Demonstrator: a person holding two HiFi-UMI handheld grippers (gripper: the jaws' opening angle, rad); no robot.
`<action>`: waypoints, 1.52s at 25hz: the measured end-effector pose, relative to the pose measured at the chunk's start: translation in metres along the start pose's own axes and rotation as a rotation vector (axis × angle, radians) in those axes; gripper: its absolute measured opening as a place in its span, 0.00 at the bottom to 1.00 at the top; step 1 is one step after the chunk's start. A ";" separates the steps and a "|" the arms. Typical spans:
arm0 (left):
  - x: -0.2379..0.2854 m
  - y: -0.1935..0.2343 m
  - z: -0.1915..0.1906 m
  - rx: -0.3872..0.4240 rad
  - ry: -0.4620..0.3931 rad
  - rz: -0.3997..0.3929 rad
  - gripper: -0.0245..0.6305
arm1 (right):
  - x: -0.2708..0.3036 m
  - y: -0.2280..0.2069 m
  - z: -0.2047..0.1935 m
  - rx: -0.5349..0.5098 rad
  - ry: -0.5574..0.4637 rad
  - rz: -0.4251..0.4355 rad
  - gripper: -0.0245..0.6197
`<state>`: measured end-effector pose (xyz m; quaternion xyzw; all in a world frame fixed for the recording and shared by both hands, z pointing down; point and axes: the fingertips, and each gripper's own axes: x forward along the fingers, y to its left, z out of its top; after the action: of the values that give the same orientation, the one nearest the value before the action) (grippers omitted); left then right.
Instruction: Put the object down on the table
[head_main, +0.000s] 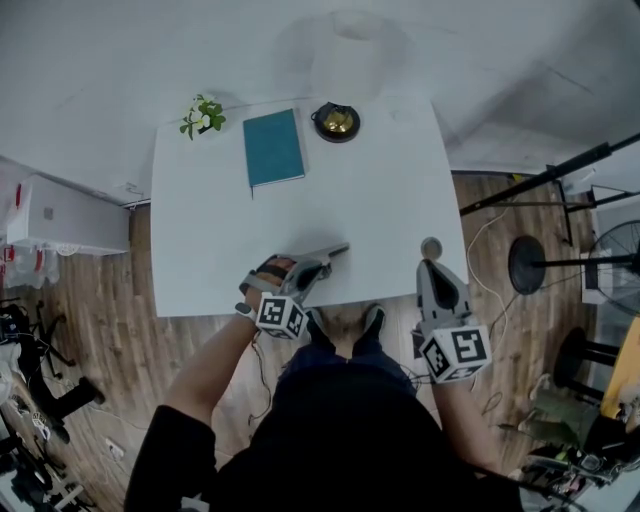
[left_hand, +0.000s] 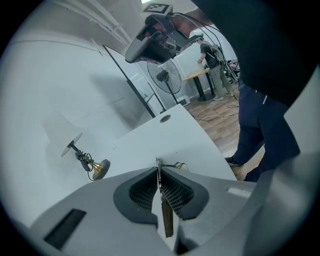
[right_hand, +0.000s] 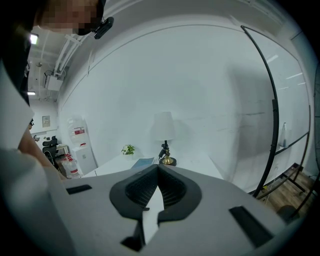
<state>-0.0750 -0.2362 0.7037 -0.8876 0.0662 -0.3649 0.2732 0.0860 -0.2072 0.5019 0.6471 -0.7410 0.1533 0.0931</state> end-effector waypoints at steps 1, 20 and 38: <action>0.000 -0.002 -0.002 0.000 0.010 -0.005 0.06 | 0.002 0.001 -0.001 0.002 0.001 0.005 0.05; -0.024 -0.003 0.024 -0.165 0.098 0.019 0.21 | 0.019 -0.014 0.003 0.015 -0.014 0.112 0.05; -0.154 0.205 0.115 -0.837 -0.119 0.601 0.07 | 0.018 -0.018 0.110 -0.146 -0.234 0.184 0.05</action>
<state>-0.0917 -0.3099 0.4331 -0.8819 0.4428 -0.1614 -0.0090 0.1080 -0.2646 0.4068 0.5814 -0.8122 0.0306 0.0383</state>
